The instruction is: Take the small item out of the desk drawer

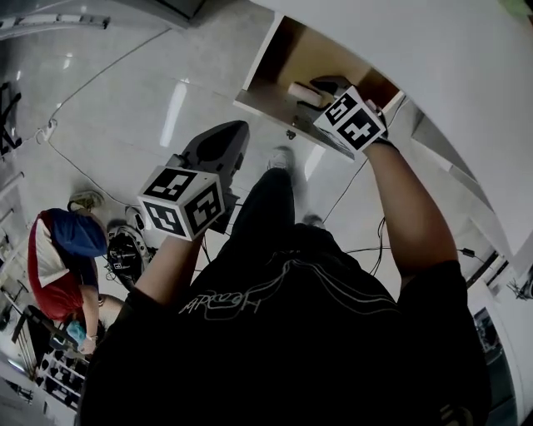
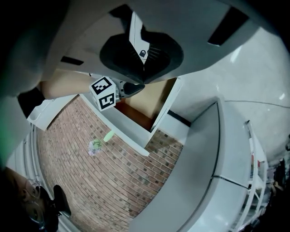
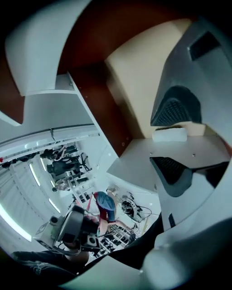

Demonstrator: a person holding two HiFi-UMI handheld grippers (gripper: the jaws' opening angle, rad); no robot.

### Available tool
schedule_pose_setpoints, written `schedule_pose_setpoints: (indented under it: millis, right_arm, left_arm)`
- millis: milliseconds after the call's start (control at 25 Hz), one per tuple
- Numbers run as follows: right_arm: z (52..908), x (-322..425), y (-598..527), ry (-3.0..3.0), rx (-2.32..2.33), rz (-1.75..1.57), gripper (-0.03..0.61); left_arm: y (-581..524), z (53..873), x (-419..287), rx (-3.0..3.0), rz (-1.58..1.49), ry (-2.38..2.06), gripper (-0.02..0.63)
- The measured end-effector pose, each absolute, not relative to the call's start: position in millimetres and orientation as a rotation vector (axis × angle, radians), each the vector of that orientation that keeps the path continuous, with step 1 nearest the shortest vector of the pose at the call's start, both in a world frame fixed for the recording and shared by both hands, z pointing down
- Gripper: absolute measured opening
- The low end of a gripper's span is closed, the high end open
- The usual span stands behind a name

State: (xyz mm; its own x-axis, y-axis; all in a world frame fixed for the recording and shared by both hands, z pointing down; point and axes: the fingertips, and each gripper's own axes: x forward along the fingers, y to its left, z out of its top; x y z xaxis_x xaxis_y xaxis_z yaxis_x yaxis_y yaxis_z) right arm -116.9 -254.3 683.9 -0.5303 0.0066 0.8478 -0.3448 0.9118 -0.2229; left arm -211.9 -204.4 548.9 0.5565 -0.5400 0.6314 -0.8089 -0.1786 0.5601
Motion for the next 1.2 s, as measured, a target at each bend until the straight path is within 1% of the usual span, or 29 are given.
schedule_pose_setpoints:
  millis: [360, 560, 760, 1200]
  right_arm:
    - [750, -106, -256, -1.904, 0.092, 0.483, 0.199]
    - [772, -100, -255, -1.846, 0.074, 0.494, 0.199]
    - [781, -102, -252, -1.831, 0.029, 0.499, 0.144]
    - [782, -103, -251, -1.820, 0.053, 0.561, 0.127]
  left_arm:
    - [-205, 572, -225, 1.781, 0.333, -1.110, 0.021]
    - [-208, 580, -228, 1.777, 0.337, -1.109, 0.021]
    - [-203, 596, -230, 1.759, 0.359, -1.109, 0.021]
    - [-192, 607, -221, 1.737, 0.360, -1.101, 0.021]
